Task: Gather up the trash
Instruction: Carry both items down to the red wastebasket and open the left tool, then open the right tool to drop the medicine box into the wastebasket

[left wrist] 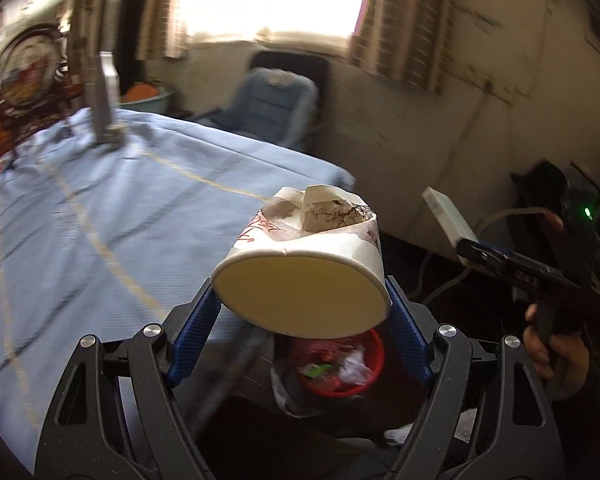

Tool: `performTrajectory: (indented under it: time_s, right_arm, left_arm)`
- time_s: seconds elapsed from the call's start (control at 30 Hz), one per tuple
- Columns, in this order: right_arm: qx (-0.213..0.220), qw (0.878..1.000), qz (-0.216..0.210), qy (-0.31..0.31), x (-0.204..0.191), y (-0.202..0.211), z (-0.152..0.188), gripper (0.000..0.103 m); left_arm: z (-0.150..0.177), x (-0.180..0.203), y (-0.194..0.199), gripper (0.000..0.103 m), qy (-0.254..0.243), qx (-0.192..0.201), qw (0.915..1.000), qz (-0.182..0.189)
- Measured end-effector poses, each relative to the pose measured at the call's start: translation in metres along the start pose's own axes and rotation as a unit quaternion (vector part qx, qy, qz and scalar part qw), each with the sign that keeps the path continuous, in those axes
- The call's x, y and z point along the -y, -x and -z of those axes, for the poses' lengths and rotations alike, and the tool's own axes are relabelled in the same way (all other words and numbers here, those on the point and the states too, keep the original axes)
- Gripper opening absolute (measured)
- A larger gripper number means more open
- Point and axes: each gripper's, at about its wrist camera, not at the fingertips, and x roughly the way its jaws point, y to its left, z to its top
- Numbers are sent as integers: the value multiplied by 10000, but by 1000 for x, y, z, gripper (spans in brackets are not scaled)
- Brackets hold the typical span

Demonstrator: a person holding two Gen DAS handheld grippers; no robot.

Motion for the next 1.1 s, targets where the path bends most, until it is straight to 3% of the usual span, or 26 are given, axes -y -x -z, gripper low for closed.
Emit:
performTrajectory:
  time_s: [0.27, 0.5, 0.83, 1.1]
  right_arm:
    - [-93, 9989, 49, -455, 47, -12, 8, 48]
    - [-326, 9975, 47, -620, 66, -28, 18, 48]
    - [-943, 9929, -186, -704, 60, -66, 43, 48]
    - [-1199, 9907, -327, -549, 39, -79, 51, 48]
  left_arm:
    - [8, 54, -83, 79, -334, -867, 9947, 437]
    - [16, 61, -134, 84, -220, -1474, 9880, 416]
    - [9, 52, -114, 90, -94, -1148, 9930, 247]
    - [1, 37, -90, 92, 110, -867, 9960, 211]
